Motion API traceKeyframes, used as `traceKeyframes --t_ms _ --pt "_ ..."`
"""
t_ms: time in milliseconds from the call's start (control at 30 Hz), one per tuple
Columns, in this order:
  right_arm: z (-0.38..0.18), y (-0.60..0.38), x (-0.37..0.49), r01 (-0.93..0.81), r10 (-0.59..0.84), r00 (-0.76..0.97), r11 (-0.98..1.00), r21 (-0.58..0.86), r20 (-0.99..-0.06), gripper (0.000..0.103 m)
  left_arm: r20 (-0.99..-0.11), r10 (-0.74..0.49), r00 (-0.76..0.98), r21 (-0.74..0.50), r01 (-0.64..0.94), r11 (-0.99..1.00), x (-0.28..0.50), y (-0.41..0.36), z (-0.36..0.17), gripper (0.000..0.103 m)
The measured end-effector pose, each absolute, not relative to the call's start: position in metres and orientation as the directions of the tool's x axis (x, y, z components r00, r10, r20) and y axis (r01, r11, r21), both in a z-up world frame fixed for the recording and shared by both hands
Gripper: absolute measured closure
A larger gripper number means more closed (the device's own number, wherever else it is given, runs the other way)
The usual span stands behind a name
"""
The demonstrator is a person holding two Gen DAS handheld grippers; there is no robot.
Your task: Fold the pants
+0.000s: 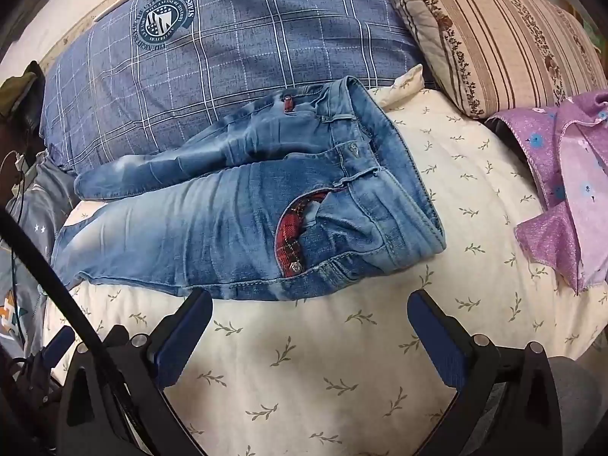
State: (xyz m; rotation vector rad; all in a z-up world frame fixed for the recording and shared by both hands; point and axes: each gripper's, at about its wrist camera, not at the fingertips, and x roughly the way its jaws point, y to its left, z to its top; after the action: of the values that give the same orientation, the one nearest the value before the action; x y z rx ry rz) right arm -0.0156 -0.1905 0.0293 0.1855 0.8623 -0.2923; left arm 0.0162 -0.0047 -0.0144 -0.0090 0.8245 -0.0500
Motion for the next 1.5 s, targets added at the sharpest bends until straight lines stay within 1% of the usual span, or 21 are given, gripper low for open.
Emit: traceKeyframes --t_ms 667,900,1067,1367,1500 --pt "0.022 -0.194 -0.013 0.324 -0.175 0.593 0.946 0.033 -0.786 0.001 -0.762 -0.061 0.645 -0.042 0.044 0.998 0.028 -0.010 -0.021 0.011" --pt "0.022 -0.192 -0.010 0.324 -0.182 0.593 0.946 0.025 -0.785 0.001 -0.749 -0.048 0.661 -0.016 0.055 0.998 0.025 -0.016 -0.022 0.011" --pt "0.021 -0.193 -0.008 0.330 -0.186 0.587 0.944 0.022 -0.788 0.001 -0.753 -0.058 0.656 -0.022 0.062 0.998 0.025 -0.016 -0.023 0.011" --pt "0.021 -0.202 -0.006 0.340 -0.175 0.590 0.939 0.046 -0.788 0.001 -0.778 -0.080 0.623 -0.061 0.051 0.997 0.038 -0.009 -0.025 0.011" --pt "0.023 -0.205 -0.006 0.326 -0.152 0.618 0.942 0.076 -0.771 0.001 -0.772 -0.073 0.632 -0.057 0.046 0.997 0.041 -0.009 -0.023 0.011"
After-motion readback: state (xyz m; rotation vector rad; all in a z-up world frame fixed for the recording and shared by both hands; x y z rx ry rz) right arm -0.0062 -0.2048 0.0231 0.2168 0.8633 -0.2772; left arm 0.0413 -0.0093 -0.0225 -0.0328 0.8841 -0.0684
